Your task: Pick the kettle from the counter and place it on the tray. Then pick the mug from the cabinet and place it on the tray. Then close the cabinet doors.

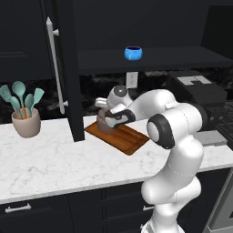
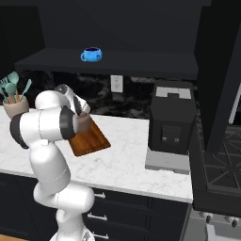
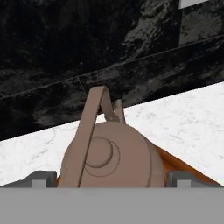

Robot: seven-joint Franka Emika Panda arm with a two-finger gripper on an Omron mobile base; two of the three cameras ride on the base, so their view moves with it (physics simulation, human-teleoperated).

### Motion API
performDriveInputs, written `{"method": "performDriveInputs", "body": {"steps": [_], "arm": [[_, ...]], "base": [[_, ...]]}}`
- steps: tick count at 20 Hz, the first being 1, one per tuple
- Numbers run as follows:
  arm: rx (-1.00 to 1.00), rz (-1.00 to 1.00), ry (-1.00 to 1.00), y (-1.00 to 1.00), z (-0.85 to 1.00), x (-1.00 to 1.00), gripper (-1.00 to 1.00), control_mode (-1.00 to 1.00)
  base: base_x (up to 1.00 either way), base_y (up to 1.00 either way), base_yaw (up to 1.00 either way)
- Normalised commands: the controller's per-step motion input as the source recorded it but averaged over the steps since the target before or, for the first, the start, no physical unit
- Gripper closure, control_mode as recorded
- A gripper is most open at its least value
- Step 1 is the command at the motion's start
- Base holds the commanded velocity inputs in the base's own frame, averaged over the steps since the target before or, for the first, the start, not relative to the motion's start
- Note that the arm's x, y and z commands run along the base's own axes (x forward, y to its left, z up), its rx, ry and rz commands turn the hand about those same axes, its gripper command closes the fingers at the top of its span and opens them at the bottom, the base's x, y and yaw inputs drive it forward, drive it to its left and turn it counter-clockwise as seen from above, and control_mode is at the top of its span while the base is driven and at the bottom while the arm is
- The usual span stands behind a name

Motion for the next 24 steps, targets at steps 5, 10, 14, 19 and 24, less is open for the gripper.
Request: {"method": "performDriveInputs", "body": {"steps": [5, 10, 14, 19, 24], "arm": [[-0.03, 0.00, -0.20, 0.00, 0.00, -0.19, -1.00, -1.00], [0.00, 0.00, 0.05, 0.00, 0.20, -0.29, -1.00, -1.00], [0.00, 0.00, 0.08, 0.00, 0.45, -0.32, -1.00, -1.00], [-0.03, 0.00, 0.00, -0.01, 0.57, -0.31, -1.00, -1.00], [-0.07, 0.00, 0.03, -0.11, 0.70, -0.26, -1.00, -1.00]], "base": [[0.00, 0.00, 0.00], [0.00, 0.00, 0.00], [0.00, 0.00, 0.00], [0.00, 0.00, 0.00], [0.00, 0.00, 0.00]]}}
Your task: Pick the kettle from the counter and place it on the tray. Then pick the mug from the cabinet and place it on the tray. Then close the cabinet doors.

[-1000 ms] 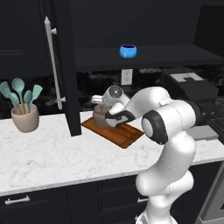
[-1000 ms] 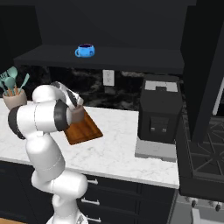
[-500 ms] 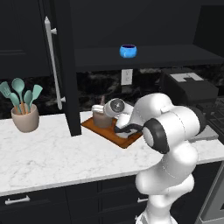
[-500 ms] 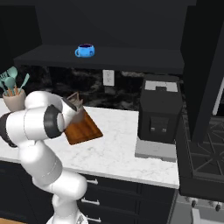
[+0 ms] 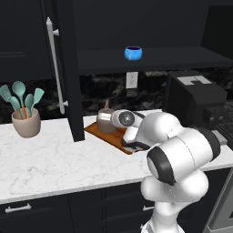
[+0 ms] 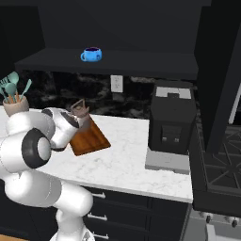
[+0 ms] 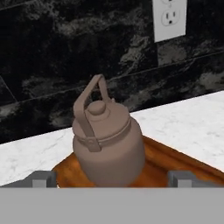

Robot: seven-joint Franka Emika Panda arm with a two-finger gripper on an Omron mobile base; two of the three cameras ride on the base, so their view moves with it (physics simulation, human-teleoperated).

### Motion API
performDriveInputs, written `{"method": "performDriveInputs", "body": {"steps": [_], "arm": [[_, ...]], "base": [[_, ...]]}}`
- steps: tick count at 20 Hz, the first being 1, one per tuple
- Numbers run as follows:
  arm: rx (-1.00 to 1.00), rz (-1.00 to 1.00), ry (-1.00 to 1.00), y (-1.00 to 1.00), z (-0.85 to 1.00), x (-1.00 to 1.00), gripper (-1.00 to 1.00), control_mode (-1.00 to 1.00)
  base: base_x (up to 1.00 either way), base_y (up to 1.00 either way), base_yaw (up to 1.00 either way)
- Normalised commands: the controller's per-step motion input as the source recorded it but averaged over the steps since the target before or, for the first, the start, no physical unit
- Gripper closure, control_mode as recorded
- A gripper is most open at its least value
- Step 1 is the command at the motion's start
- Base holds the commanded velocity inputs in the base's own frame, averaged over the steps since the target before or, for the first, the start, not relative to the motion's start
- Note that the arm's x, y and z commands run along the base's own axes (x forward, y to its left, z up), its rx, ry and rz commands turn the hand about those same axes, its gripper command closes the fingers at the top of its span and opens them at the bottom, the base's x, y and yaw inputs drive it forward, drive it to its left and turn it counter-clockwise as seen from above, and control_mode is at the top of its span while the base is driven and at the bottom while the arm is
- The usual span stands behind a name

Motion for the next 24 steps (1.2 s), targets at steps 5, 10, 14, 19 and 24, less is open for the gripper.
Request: {"method": "performDriveInputs", "body": {"steps": [5, 10, 14, 19, 24], "arm": [[-0.07, 0.00, 0.03, -0.12, 0.65, -0.25, -1.00, -1.00], [-0.05, 0.00, 0.02, -0.12, 0.80, -0.10, -1.00, -1.00], [-0.04, 0.00, 0.07, -0.16, 0.79, -0.11, -1.00, -1.00], [-0.02, 0.00, 0.15, -0.18, 0.74, -0.19, -1.00, -1.00], [-0.03, 0.00, 0.16, -0.17, 0.66, -0.34, -1.00, -1.00]], "base": [[0.00, 0.00, 0.00], [0.00, 0.00, 0.00], [0.00, 0.00, 0.00], [0.00, 0.00, 0.00], [0.00, 0.00, 0.00]]}}
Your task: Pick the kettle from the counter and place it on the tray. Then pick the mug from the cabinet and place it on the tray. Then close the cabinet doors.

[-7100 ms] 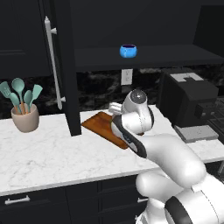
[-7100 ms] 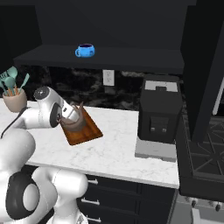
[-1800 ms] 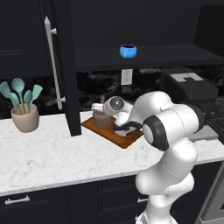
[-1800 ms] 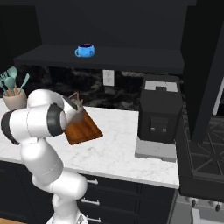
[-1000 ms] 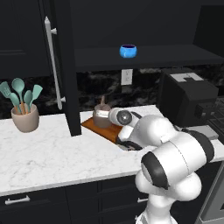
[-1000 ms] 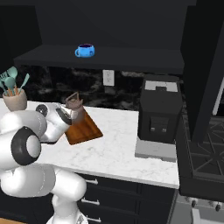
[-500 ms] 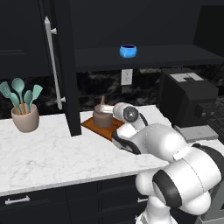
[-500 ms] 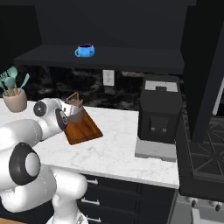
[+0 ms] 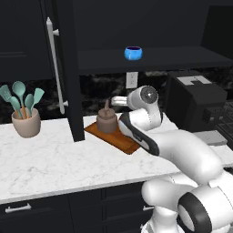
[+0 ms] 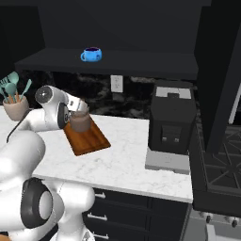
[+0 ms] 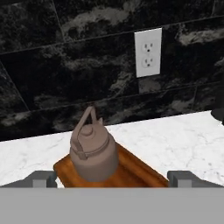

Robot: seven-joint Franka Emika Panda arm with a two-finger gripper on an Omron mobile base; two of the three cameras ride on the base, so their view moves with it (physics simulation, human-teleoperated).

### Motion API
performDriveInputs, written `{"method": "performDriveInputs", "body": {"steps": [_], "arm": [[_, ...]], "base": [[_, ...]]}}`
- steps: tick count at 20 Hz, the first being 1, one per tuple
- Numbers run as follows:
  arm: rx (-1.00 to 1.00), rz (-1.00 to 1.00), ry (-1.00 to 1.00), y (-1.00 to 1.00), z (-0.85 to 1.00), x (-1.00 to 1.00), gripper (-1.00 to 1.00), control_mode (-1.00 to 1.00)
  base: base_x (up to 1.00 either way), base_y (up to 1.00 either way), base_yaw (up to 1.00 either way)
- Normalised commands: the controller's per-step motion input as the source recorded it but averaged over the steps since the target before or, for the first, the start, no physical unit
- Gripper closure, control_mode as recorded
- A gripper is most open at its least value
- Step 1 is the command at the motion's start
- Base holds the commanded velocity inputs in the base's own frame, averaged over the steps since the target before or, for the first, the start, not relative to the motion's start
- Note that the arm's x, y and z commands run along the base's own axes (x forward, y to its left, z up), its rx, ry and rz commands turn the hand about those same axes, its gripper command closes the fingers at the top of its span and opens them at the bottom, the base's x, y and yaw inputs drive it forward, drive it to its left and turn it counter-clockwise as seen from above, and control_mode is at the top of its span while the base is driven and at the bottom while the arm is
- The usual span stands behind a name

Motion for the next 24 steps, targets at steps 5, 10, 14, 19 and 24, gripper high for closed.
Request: {"method": "performDriveInputs", "body": {"steps": [5, 10, 14, 19, 24], "arm": [[-0.07, -0.05, 0.01, -0.17, 0.64, -0.46, -1.00, -1.00], [-0.08, -0.01, 0.00, -0.17, 0.59, -0.44, -1.00, -1.00], [-0.04, -0.10, 0.01, -0.17, 0.60, -0.20, -1.00, -1.00], [0.00, -0.03, 0.12, -0.07, 0.59, -0.01, -1.00, -1.00], [0.01, 0.00, 0.03, -0.02, 0.55, 0.01, -1.00, -1.00]], "base": [[0.00, 0.00, 0.00], [0.00, 0.00, 0.00], [0.00, 0.00, 0.00], [0.00, 0.00, 0.00], [0.00, 0.00, 0.00]]}}
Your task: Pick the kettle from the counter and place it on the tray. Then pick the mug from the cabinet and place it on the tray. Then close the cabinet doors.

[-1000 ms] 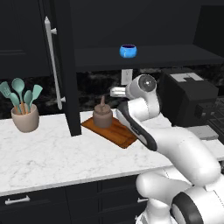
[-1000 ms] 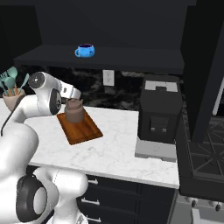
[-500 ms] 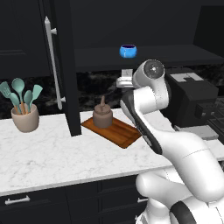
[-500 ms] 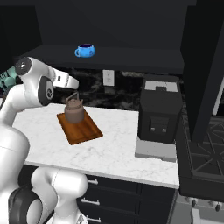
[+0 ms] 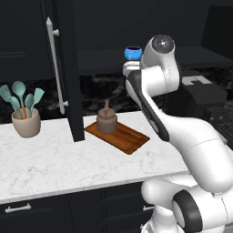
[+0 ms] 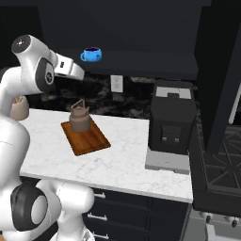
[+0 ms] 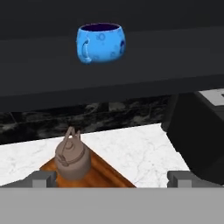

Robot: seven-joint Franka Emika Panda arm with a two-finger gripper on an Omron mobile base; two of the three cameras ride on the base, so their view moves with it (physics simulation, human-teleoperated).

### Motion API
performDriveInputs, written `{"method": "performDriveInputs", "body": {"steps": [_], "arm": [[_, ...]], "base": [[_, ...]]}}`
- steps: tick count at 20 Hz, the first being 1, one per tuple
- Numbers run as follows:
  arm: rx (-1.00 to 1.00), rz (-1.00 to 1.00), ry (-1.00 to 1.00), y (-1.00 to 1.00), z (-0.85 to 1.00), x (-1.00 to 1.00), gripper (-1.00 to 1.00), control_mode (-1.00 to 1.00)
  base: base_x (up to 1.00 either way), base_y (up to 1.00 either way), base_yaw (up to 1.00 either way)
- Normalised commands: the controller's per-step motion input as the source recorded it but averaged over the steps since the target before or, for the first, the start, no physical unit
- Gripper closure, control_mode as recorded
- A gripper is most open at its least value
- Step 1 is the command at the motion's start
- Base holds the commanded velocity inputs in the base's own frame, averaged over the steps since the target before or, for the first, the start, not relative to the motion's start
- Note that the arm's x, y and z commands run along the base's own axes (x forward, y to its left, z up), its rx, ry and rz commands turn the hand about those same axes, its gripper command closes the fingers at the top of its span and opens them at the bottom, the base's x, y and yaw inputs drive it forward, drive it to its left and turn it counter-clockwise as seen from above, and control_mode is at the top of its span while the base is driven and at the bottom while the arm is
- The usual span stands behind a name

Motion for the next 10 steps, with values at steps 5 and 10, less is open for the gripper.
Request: {"method": "performDriveInputs", "body": {"steps": [5, 10], "arm": [[0.00, 0.00, -0.26, 0.00, 0.45, 0.05, -1.00, -1.00], [0.00, -0.09, -0.23, 0.00, 0.22, 0.24, -1.00, -1.00]], "base": [[0.00, 0.00, 0.00], [0.00, 0.00, 0.00]]}}
